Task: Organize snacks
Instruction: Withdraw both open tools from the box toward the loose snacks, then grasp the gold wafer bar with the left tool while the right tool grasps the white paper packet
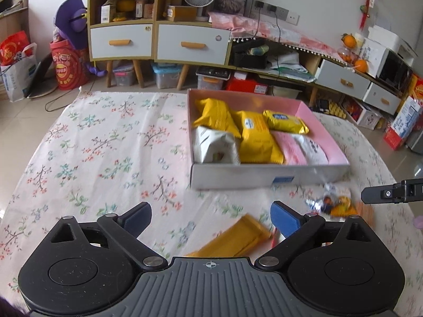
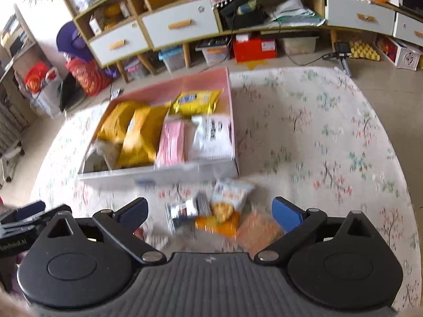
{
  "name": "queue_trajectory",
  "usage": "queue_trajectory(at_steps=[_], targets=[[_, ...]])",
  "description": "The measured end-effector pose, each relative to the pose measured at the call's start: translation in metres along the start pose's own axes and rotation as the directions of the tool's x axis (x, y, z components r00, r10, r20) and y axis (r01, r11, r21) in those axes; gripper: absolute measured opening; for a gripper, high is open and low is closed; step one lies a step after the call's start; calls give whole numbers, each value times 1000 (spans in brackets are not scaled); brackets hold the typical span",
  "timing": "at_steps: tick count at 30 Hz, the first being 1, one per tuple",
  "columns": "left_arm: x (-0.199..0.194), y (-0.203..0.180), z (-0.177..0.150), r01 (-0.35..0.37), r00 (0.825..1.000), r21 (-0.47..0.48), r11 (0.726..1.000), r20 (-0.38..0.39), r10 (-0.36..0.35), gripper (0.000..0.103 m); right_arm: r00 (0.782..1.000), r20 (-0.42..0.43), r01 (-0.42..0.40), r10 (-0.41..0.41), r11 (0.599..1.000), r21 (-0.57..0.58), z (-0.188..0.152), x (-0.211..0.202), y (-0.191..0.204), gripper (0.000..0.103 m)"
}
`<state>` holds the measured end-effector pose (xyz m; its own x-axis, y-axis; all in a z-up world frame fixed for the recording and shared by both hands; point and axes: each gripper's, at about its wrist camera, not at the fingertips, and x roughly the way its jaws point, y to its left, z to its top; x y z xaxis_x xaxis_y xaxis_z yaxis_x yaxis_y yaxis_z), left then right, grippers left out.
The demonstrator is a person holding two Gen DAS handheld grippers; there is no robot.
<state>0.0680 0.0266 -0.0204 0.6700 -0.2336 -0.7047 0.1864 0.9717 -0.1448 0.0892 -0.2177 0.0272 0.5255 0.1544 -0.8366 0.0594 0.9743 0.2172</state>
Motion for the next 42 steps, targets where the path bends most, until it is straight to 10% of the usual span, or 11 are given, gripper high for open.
queue_trajectory(at_steps=[15,22,31,42], targets=[[27,9,-35,159,987,250,955,-39,-154,96,996,-59,-63,60,997,-47,-32,5,22,101],[37,-1,-37,198,979,296,935,-100,-175,64,988,-83,-133,126,988,-73,-36,17,34,81],[35,-16,-36,129,989,309,942,-115,-98,32,988,-86,-138,129,984,-116,-40,16,43,58],[31,-9,-31,1,989,199,980,-144,28,36,995,-75,-75,64,986,-147,-31,7,27,50]])
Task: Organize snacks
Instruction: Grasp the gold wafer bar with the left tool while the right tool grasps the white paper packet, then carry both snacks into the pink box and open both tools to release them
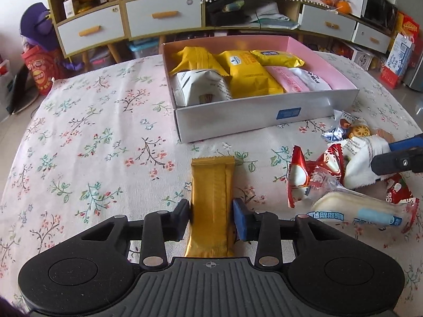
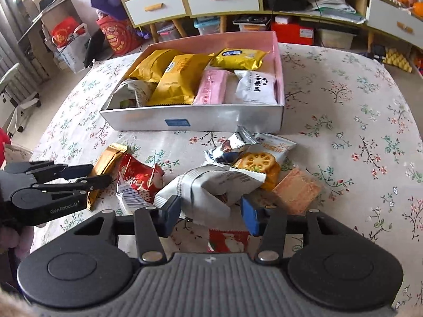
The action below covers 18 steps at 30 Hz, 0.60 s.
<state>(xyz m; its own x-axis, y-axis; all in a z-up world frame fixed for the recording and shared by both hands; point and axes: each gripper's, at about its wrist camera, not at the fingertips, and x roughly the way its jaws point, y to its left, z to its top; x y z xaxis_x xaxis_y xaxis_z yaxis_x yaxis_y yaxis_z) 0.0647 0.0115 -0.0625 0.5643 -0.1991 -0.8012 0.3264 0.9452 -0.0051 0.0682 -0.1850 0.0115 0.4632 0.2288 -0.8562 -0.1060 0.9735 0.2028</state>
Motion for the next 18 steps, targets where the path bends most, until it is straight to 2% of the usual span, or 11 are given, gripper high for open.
queue_trajectory(at_steps=[3,6,8,11,16,18], targets=[[1,1,-1,5,1000,-10,1000,3,-5,43,1000,16,-20,19,1000,17,3,-1,0,63],[3,-2,2,-7,1000,-19,1000,1,7,48,998,17,-63,62,994,93,10,0,-3,67],[4,-3,4,-15,1000,-28,1000,-6,14,51,996,8,-87,87,986,141,14,4,-5,67],[5,-3,6,-17,1000,-44,999,-13,16,52,998,-7,-68,70,984,165,16,12,-2,66],[5,-3,5,-11,1000,-38,999,-2,11,52,999,-51,2,4,992,130,12,25,7,62],[5,-1,5,-3,1000,-36,999,3,3,49,997,-77,5,5,992,130,9,30,8,58]])
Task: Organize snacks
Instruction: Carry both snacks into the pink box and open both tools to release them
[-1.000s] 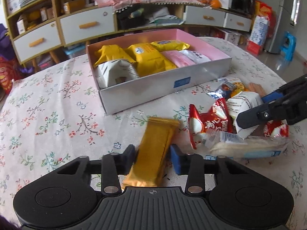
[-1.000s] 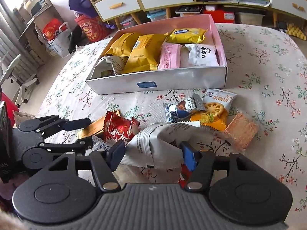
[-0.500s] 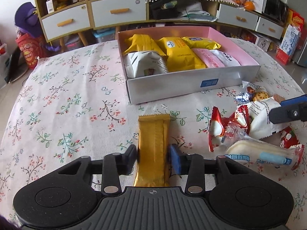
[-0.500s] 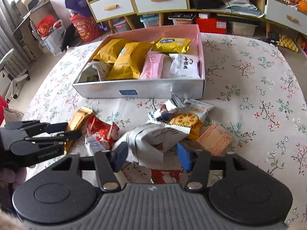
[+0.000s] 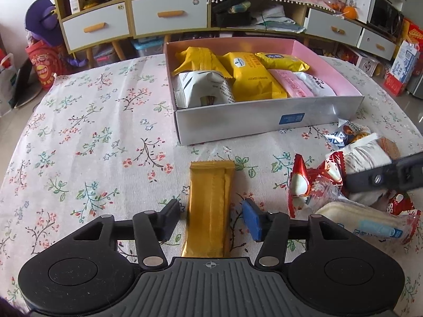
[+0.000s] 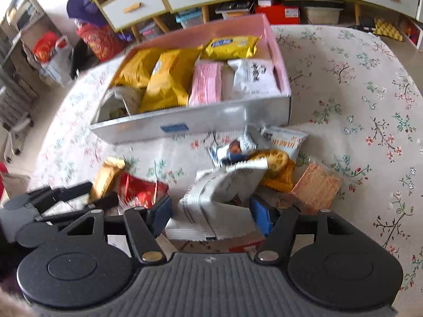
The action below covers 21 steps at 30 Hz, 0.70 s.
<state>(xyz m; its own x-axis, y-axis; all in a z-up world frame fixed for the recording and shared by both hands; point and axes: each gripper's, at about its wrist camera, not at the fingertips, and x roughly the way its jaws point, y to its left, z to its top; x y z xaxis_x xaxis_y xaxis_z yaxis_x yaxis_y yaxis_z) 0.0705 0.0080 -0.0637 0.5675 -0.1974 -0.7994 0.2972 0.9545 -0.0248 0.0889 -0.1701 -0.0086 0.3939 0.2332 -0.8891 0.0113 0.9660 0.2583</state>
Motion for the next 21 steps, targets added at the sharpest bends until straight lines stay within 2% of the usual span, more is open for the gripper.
queue_trajectory(at_steps=[2,7,10,21], targets=[[-1,2,0,5,1000,-6,1000,4,-5,48,1000,-18,2,-2,1000,-3,-2,3,2,54],[-3,6,0,18,1000,-21,1000,10,-18,30,1000,-5,19,-19,1000,-16,-2,-1,5,48],[-4,8,1,31,999,-36,999,8,-31,26,1000,0,30,-30,999,-26,-1,-3,6,46],[-14,10,9,73,997,-85,994,22,-72,26,999,46,18,-17,1000,-13,4,-20,2,45]])
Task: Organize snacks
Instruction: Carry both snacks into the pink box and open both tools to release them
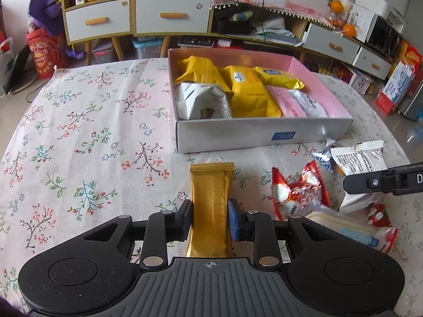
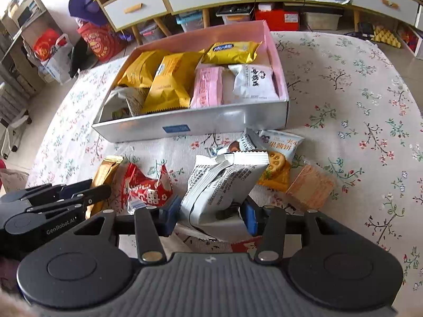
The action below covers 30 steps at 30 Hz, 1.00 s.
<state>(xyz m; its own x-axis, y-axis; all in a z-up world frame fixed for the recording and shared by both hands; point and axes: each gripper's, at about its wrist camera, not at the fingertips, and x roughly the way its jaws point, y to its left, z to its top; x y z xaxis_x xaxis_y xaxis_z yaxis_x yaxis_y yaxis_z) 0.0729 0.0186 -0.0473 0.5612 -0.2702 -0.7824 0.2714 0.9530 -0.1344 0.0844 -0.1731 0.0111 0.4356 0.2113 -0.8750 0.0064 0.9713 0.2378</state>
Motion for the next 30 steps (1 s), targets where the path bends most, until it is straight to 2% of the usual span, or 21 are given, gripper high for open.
queue_trajectory(at_steps=[7,11,15,21,24,27,30], targets=[[-17,3,9,24,999,-48,999,47,-21,26,998,55,-38,34,997,69,11,-16,-11,45],[-24,5,15,41,997,-85,995,75,-35,26,992,108,-78,69,994,80,18,-25,-13,45],[-29,0,26,63,993,-125,990,107,-50,26,983,168,-84,71,994,74,29,-27,-8,45],[-32,-15,55,93,982,-79,992,172,-78,26,956,284,-95,65,991,90,44,-22,-12,45],[-17,-25,75,135,979,-67,989,160,-123,26,945,316,-126,78,983,134,50,-17,-20,45],[4,-35,92,121,987,-31,992,108,-117,26,940,332,-143,82,976,163,56,-9,-26,45],[25,-41,104,141,989,-34,989,51,-139,26,941,327,-152,81,968,200,59,0,-33,45]])
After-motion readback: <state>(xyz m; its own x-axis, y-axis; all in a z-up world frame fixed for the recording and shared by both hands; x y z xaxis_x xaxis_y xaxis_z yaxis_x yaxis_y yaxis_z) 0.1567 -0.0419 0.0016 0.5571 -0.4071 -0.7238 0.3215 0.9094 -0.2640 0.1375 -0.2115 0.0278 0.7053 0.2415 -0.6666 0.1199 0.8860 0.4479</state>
